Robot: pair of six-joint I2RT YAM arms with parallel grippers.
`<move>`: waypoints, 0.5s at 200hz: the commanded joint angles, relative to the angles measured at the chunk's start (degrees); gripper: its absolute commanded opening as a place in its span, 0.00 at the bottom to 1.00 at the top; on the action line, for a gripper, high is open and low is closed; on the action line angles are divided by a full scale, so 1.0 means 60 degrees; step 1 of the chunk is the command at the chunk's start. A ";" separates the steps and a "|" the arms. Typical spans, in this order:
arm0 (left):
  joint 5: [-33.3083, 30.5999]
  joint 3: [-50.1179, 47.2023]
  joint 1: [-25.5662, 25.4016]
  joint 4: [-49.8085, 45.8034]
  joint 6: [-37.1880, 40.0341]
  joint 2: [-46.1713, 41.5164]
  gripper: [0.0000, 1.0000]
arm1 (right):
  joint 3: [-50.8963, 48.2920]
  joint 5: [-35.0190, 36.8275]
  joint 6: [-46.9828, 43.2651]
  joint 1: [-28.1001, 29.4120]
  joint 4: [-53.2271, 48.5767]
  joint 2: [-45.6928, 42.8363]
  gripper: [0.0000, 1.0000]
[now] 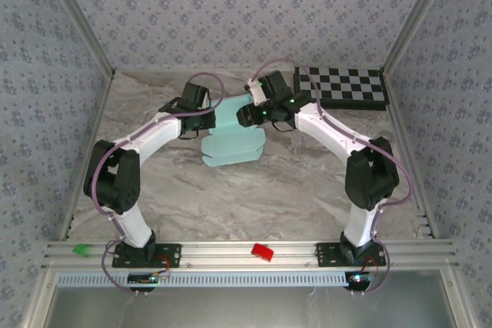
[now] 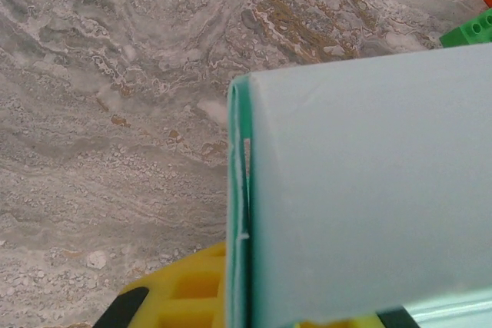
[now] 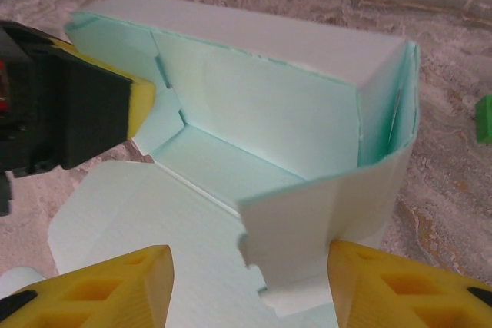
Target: Fold the paper box
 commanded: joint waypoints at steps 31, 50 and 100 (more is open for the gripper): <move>0.0220 0.0028 -0.0058 0.0109 0.0230 -0.0291 0.00 | -0.0727 0.0440 -0.0153 -0.0256 0.0536 -0.1169 0.61; 0.0219 -0.0002 -0.0062 0.0109 0.0244 -0.0308 0.00 | -0.1143 0.0802 0.0043 -0.0513 0.0822 -0.1467 0.61; 0.0222 -0.0001 -0.0065 0.0124 0.0229 -0.0327 0.00 | -0.1965 0.1670 0.0534 -0.0927 0.1186 -0.1895 0.61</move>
